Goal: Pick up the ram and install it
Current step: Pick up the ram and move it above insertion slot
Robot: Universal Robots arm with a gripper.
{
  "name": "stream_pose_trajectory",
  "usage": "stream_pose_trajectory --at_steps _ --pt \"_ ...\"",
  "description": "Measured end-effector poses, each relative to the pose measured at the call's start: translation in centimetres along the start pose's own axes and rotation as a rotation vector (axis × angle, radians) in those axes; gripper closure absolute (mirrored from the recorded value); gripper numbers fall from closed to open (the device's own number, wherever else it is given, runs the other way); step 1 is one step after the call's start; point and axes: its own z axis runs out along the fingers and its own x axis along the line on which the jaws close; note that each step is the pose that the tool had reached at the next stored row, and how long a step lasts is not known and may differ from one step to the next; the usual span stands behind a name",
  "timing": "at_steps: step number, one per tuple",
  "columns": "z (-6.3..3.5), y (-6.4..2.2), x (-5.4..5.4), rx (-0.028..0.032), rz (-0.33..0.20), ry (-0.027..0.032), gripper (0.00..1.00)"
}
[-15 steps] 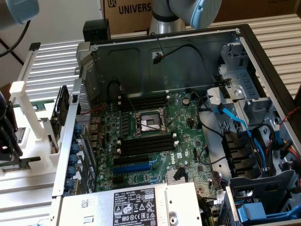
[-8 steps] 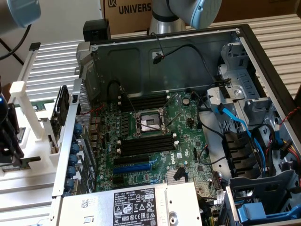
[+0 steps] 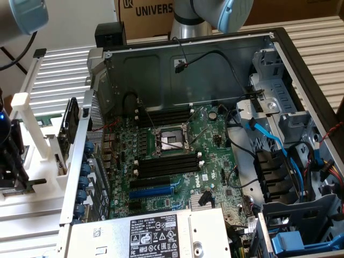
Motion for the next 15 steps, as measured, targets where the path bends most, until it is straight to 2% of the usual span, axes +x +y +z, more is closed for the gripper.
stream_pose_trajectory --at_steps 15 --pt "0.39 -0.35 -0.11 -0.0001 0.004 0.0001 0.75"
